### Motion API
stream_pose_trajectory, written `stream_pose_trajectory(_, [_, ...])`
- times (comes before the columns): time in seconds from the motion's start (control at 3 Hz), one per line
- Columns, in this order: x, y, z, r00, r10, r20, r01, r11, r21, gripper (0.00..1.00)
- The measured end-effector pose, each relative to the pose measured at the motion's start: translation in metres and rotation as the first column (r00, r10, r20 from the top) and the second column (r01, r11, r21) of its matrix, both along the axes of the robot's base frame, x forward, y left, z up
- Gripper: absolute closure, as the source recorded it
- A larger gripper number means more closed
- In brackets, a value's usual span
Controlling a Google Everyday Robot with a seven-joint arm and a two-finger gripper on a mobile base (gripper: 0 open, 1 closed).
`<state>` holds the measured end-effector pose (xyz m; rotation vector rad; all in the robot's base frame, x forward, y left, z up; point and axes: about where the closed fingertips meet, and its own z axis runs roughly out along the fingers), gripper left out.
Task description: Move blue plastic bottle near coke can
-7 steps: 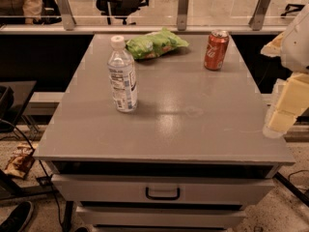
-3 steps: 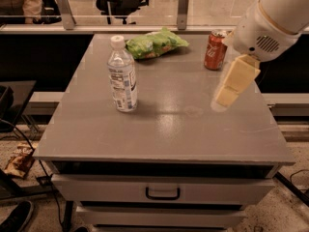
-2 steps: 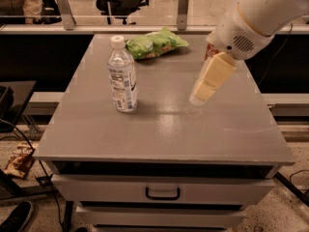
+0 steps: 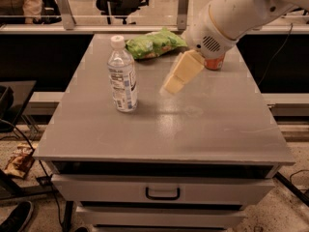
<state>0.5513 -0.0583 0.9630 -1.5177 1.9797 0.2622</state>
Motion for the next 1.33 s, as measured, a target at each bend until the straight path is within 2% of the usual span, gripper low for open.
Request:
stream_pose_trajectory(0.67, [0.013,0.046,-0.009,0.9992,0.039,0.011,-0.040,0.993,0.109,0.00])
stream_pose_trajectory(1.33, [0.024,0.096,-0.016,0.9966,0.081,0.014,-0.082,0.985,0.154,0.00])
